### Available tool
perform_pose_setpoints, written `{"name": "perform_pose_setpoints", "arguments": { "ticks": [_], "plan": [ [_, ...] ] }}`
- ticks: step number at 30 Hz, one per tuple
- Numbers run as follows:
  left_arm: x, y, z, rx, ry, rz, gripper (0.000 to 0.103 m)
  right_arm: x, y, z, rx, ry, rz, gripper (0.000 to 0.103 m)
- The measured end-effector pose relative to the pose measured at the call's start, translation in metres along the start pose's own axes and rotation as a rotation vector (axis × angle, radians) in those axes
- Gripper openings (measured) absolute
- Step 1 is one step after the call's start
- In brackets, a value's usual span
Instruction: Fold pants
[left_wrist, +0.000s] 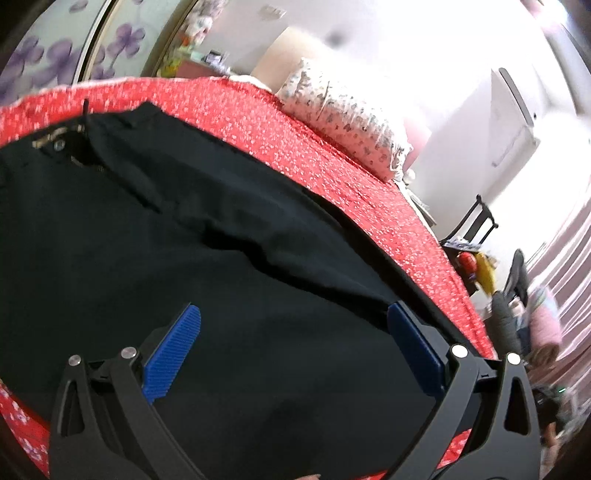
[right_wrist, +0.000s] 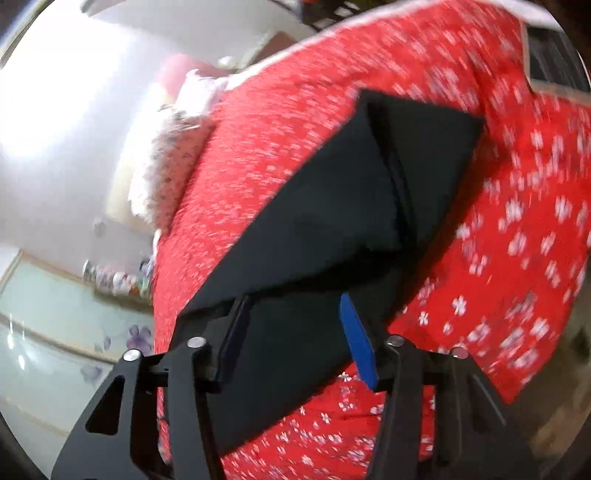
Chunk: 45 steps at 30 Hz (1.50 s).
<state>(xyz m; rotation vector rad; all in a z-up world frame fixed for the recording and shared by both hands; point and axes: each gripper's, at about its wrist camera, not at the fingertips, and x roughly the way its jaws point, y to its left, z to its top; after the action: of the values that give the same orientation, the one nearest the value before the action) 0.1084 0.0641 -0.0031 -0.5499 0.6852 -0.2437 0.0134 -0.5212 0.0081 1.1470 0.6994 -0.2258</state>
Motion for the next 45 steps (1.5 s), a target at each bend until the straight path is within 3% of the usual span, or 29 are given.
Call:
{"name": "perform_pose_setpoints", "arguments": {
  "ticks": [4, 9, 10, 11, 12, 13, 17, 19, 21, 25, 27, 32, 34, 36, 37, 38, 39, 41, 45],
  "plan": [
    [-0.003, 0.003, 0.000, -0.015, -0.004, -0.007, 0.101, 0.021, -0.018, 0.008, 0.144, -0.022, -0.016, 0.046],
    [-0.002, 0.002, 0.000, 0.001, -0.008, 0.006, 0.101, 0.037, -0.025, 0.020, 0.193, -0.082, -0.028, 0.044],
    [-0.001, 0.001, 0.000, 0.004, -0.008, 0.009, 0.101, 0.040, -0.027, 0.023, 0.203, -0.090, -0.029, 0.036],
    [0.001, 0.000, -0.001, 0.008, -0.007, 0.014, 0.101, 0.040, -0.028, 0.024, 0.200, -0.098, -0.036, 0.022],
    [0.001, -0.001, -0.001, 0.011, -0.007, 0.018, 0.101, 0.038, -0.029, 0.026, 0.184, -0.110, -0.043, 0.020],
    [0.003, -0.001, -0.002, 0.014, -0.006, 0.022, 0.101, 0.037, -0.028, 0.028, 0.164, -0.117, -0.033, 0.011],
    [0.001, -0.001, -0.003, 0.007, -0.017, 0.008, 0.101, 0.006, -0.007, 0.038, 0.039, -0.250, 0.105, 0.005],
    [0.001, -0.002, -0.004, 0.016, -0.011, 0.010, 0.101, -0.011, 0.000, 0.040, -0.039, -0.322, 0.113, 0.004],
    [0.002, -0.001, -0.003, 0.030, -0.007, 0.014, 0.101, -0.019, -0.004, 0.040, -0.073, -0.351, 0.069, 0.004],
    [0.002, -0.002, -0.003, 0.028, -0.006, 0.008, 0.101, 0.006, -0.053, 0.035, 0.050, -0.265, -0.055, 0.004],
    [0.001, -0.002, -0.003, 0.025, -0.005, 0.001, 0.101, 0.017, -0.072, 0.028, 0.103, -0.232, -0.064, 0.004],
    [0.000, 0.000, -0.003, 0.007, -0.011, -0.013, 0.101, 0.004, -0.059, 0.022, 0.049, -0.216, -0.137, 0.015],
    [0.003, 0.002, -0.002, -0.004, 0.009, -0.020, 0.101, -0.011, -0.056, 0.016, 0.059, -0.232, -0.117, 0.016],
    [0.004, 0.001, -0.001, -0.015, 0.013, -0.032, 0.101, -0.020, -0.045, 0.003, 0.048, -0.248, -0.060, 0.037],
    [0.004, 0.001, -0.001, -0.018, 0.015, -0.039, 0.101, -0.018, -0.035, -0.006, 0.027, -0.229, -0.003, 0.062],
    [0.004, 0.000, -0.001, -0.020, 0.021, -0.056, 0.101, -0.017, -0.029, -0.013, 0.009, -0.212, 0.043, 0.065],
    [0.004, -0.001, -0.002, -0.020, 0.023, -0.068, 0.101, -0.009, -0.018, -0.021, -0.020, -0.181, 0.095, 0.065],
    [0.002, -0.002, -0.004, -0.018, 0.018, -0.097, 0.101, 0.012, 0.000, -0.034, -0.057, -0.112, 0.172, 0.044],
    [-0.002, -0.005, -0.005, -0.008, 0.000, -0.129, 0.101, 0.063, 0.007, -0.053, 0.000, 0.032, 0.238, 0.042]
  ]
}}
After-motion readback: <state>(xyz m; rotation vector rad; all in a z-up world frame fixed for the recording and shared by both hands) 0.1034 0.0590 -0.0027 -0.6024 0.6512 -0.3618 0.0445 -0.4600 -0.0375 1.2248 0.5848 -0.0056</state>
